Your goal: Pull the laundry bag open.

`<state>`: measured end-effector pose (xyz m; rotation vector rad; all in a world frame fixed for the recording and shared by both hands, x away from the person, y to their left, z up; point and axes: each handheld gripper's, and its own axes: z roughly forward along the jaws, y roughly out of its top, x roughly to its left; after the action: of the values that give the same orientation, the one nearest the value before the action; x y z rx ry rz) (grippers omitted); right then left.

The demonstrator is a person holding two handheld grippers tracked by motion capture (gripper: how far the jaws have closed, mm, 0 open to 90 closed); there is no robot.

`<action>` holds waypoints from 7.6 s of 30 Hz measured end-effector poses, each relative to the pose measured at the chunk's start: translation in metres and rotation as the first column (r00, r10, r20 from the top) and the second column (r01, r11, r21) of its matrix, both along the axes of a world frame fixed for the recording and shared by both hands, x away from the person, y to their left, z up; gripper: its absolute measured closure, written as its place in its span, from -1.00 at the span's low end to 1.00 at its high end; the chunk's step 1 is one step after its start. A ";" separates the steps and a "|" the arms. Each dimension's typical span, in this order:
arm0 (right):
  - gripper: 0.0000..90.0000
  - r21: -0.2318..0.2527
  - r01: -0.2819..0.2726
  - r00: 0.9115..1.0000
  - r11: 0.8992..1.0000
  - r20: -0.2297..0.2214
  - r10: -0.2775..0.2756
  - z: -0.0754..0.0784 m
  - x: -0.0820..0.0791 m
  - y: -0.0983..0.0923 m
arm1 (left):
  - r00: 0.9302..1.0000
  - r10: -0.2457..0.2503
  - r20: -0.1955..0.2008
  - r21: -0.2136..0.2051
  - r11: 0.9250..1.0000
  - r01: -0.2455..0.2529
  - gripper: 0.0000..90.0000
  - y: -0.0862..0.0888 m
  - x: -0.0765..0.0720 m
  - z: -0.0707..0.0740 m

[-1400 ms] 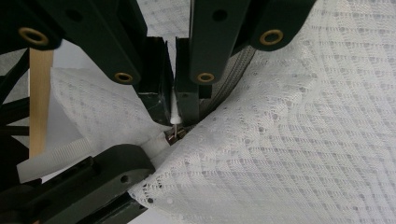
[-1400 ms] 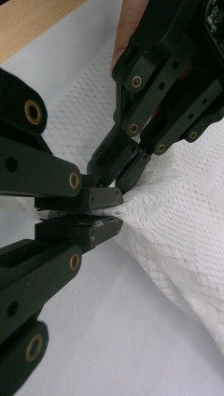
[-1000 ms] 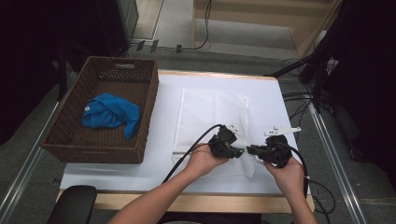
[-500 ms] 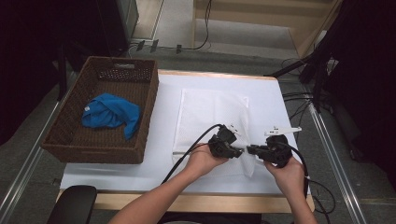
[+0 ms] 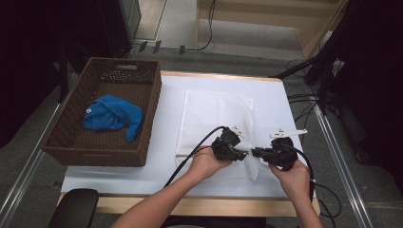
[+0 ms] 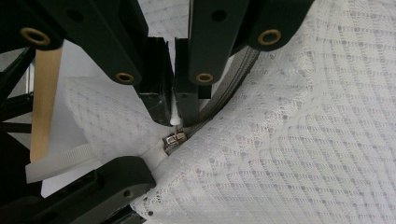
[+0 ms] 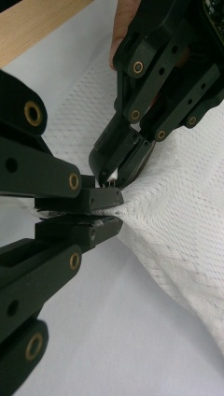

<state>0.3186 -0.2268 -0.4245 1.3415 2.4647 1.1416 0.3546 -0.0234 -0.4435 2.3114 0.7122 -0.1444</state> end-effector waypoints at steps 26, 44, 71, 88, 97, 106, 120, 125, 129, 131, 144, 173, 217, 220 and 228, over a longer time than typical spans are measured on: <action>0.96 0.008 0.025 1.000 1.000 -0.007 -0.025 -0.001 -0.001 -0.006 | 1.000 0.016 -0.008 0.018 1.000 -0.015 0.94 0.017 0.000 0.000; 0.96 0.015 0.017 1.000 1.000 -0.014 -0.017 -0.003 -0.001 -0.007 | 0.998 0.018 -0.058 -0.014 1.000 -0.019 0.95 0.021 0.002 -0.001; 0.96 0.014 0.013 1.000 1.000 -0.024 -0.013 -0.006 0.000 -0.006 | 0.999 0.018 -0.027 0.006 1.000 -0.018 0.95 0.045 -0.002 0.001; 0.97 0.014 0.018 0.999 1.000 -0.029 -0.018 -0.007 0.001 -0.007 | 0.999 0.027 -0.036 0.008 1.000 -0.027 0.95 0.045 -0.002 0.002; 0.97 0.011 0.019 0.999 1.000 -0.033 -0.018 -0.008 0.001 -0.007 | 0.999 0.020 -0.030 0.001 1.000 -0.020 0.94 0.044 -0.004 0.002; 0.96 0.008 0.025 0.999 1.000 -0.041 -0.024 -0.008 0.001 -0.007 | 0.999 0.025 -0.032 0.000 1.000 -0.025 0.95 0.054 -0.006 0.002; 0.97 0.005 0.000 0.999 1.000 -0.050 0.000 -0.009 0.001 -0.003 | 0.999 0.044 -0.014 -0.009 0.999 -0.044 0.95 0.074 -0.013 0.003; 0.97 0.006 0.000 0.999 1.000 -0.047 0.001 -0.009 0.001 -0.003 | 0.999 0.044 -0.013 -0.009 0.999 -0.044 0.94 0.075 -0.013 0.004; 0.97 0.002 0.003 0.999 1.000 -0.050 -0.003 -0.010 0.001 -0.003 | 0.999 0.048 -0.018 -0.014 0.999 -0.048 0.95 0.074 -0.013 0.005; 0.97 0.001 0.005 0.999 1.000 -0.050 -0.005 -0.010 0.002 -0.003 | 0.999 0.045 -0.017 -0.013 0.999 -0.045 0.95 0.074 -0.013 0.005; 0.97 -0.013 0.010 0.999 1.000 -0.052 -0.011 -0.010 0.002 -0.003 | 0.999 0.040 -0.033 -0.010 0.999 -0.040 0.95 0.074 -0.013 0.002; 0.97 -0.019 0.017 0.998 1.000 -0.053 -0.018 -0.011 0.002 -0.004 | 0.996 0.062 -0.057 -0.019 0.998 -0.063 0.94 0.094 -0.013 0.005; 0.97 -0.028 0.007 0.999 1.000 -0.048 -0.008 -0.012 0.002 -0.003 | 0.989 0.116 -0.089 -0.005 0.993 -0.117 0.94 0.121 -0.014 0.006; 0.97 -0.029 0.010 0.999 1.000 -0.052 -0.011 -0.012 0.002 -0.003 | 0.989 0.115 -0.090 -0.004 0.993 -0.115 0.94 0.121 -0.014 0.005; 0.97 -0.033 0.011 0.999 0.999 -0.048 -0.012 -0.012 0.002 -0.003 | 0.989 0.117 -0.087 -0.006 0.993 -0.118 0.94 0.120 -0.014 0.005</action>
<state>0.3208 -0.2297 -0.4367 1.3886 2.4941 1.0738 0.3402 0.0969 -0.4387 2.2574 0.8869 -0.1955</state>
